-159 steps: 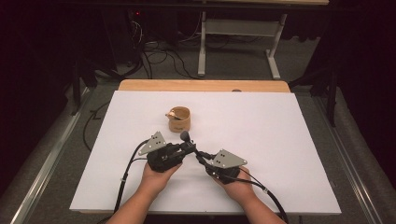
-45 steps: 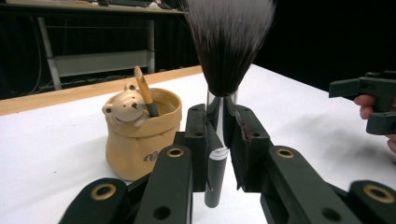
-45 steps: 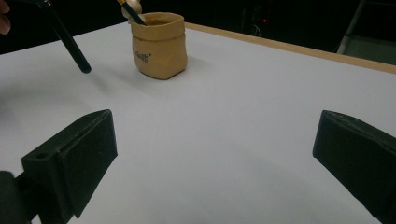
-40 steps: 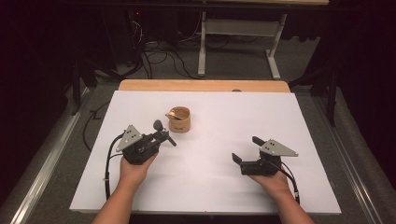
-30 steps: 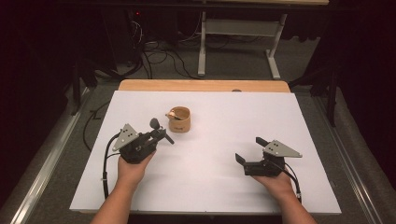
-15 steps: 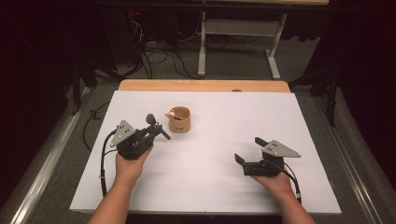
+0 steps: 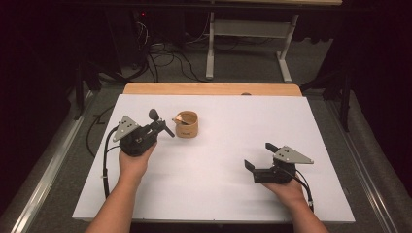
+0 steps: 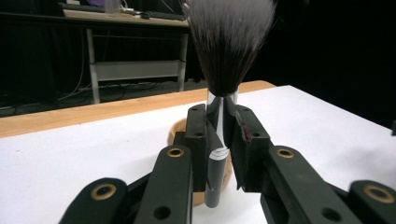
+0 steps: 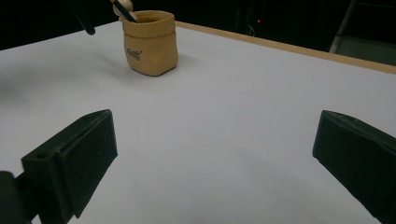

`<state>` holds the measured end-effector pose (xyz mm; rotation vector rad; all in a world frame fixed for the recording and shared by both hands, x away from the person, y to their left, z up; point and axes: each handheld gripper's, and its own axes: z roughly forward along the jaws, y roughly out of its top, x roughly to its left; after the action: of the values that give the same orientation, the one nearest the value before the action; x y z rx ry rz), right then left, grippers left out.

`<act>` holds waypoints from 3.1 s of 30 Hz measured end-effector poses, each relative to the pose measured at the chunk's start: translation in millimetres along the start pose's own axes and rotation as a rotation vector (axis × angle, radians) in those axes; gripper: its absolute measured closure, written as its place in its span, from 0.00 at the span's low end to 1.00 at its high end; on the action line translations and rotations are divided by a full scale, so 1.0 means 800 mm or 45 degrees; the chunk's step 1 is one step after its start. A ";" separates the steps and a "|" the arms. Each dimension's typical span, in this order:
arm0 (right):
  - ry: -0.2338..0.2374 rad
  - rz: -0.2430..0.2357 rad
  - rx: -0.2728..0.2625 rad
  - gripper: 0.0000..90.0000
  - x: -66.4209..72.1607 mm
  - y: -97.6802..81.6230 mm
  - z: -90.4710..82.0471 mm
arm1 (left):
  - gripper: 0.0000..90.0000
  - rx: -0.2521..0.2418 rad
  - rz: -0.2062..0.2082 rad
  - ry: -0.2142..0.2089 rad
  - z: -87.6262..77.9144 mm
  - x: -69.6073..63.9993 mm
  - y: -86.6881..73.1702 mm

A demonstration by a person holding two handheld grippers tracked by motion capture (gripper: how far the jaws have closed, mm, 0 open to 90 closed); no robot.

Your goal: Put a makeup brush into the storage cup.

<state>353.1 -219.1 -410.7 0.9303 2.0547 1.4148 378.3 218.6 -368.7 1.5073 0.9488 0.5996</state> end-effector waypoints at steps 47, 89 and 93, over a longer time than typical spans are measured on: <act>0.015 -0.001 -0.004 0.02 0.003 0.000 0.000 | 0.87 -0.065 0.028 -0.005 0.059 -0.011 0.059; 0.015 -0.004 -0.004 0.02 0.003 0.000 -0.001 | 0.86 0.069 -0.034 0.050 0.097 0.014 0.027; 0.015 0.001 0.001 0.02 0.003 -0.001 0.000 | 0.86 0.083 -0.059 0.041 0.098 0.018 0.019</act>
<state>351.0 -217.3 -411.1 0.9251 2.0635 1.4233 453.5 187.5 -369.4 1.5334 1.0339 0.5661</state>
